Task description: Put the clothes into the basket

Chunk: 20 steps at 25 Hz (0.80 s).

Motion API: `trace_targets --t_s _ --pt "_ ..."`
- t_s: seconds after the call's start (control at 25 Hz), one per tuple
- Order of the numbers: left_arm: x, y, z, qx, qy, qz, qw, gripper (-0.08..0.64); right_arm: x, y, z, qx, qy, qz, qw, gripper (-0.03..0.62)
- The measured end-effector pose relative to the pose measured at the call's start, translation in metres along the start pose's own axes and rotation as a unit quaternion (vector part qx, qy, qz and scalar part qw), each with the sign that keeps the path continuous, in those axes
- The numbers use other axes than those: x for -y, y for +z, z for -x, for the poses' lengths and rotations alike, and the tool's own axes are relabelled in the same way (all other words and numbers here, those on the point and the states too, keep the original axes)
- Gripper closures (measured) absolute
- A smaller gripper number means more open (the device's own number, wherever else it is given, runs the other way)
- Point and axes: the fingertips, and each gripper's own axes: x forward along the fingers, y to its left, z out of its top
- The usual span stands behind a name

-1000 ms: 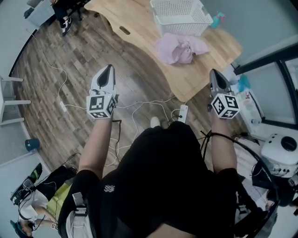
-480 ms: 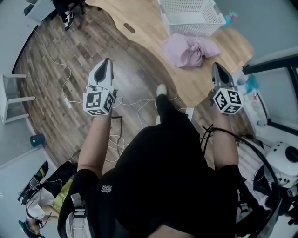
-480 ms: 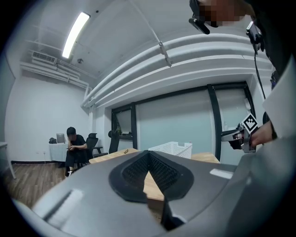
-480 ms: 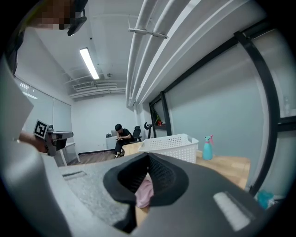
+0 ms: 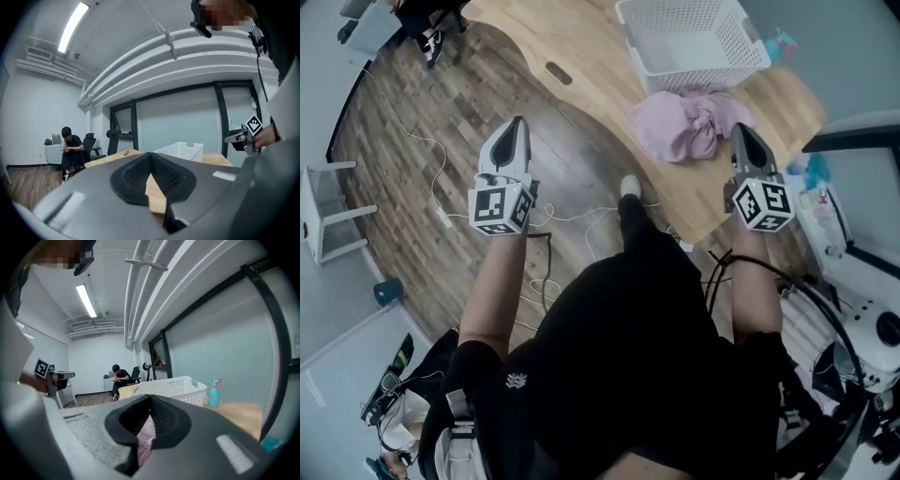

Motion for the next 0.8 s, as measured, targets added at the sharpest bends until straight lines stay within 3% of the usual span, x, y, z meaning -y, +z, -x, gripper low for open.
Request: trace_targets --t_s 0.48,0.8 --pt "-0.016 -0.003 -0.127 -0.025 -0.029 -0.017 0.9991 0.554 0.052 -0.013 -0.086 -0.015 -0.032 -0.028 0.999 0.591" --pt "-0.023 -0.001 -0.172 -0.023 -0.055 -0.013 0.9982 0.554 0.051 0.002 -0.106 -0.018 -0.037 -0.026 0.999 0.591"
